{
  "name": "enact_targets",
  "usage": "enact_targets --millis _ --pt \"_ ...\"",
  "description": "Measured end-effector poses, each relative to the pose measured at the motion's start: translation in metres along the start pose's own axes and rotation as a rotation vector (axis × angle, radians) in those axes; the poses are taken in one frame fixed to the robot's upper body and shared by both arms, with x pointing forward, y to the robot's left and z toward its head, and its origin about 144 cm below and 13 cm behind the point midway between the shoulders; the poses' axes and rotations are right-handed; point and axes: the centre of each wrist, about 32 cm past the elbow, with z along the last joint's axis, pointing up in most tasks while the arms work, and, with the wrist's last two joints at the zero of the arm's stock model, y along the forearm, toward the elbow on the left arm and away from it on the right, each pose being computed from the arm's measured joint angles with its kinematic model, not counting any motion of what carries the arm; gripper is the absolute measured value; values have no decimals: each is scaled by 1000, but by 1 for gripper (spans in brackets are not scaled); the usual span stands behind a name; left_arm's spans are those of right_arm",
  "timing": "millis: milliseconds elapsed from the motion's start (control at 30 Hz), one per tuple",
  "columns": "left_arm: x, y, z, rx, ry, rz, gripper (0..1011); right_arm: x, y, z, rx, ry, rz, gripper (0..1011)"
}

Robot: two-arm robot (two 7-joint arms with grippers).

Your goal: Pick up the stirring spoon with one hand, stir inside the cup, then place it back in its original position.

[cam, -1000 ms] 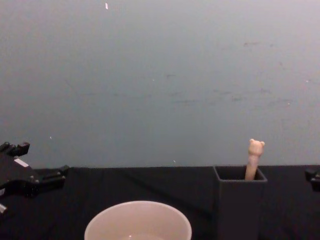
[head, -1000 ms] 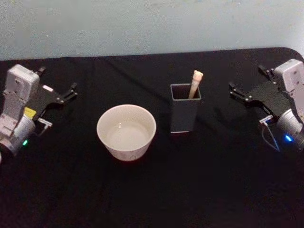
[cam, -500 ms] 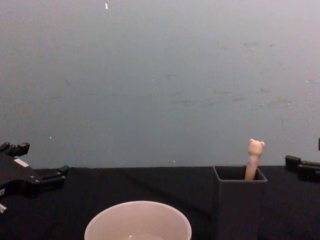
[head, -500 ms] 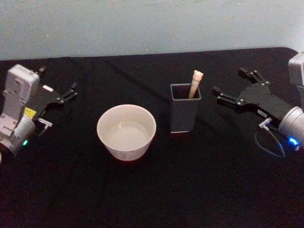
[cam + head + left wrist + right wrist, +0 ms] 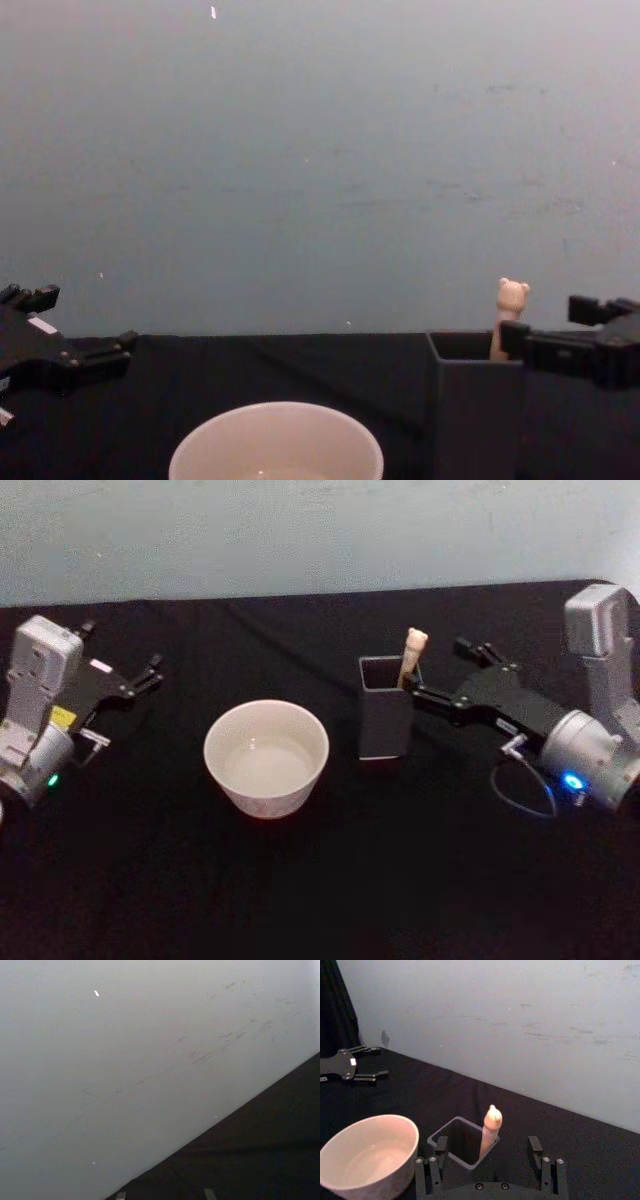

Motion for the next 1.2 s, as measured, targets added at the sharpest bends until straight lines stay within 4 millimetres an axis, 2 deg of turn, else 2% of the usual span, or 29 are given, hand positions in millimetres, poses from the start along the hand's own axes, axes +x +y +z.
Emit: enact_targets --millis 500,867,1200 --pt "0 0 0 0 0 0 1001 -2 35 -4 12 42 -22 1000" --pt "0 0 0 0 0 0 1001 1 46 -4 9 45 -28 1000" --pt "0 0 0 0 0 0 1001 1 46 -5 9 44 -27 1000"
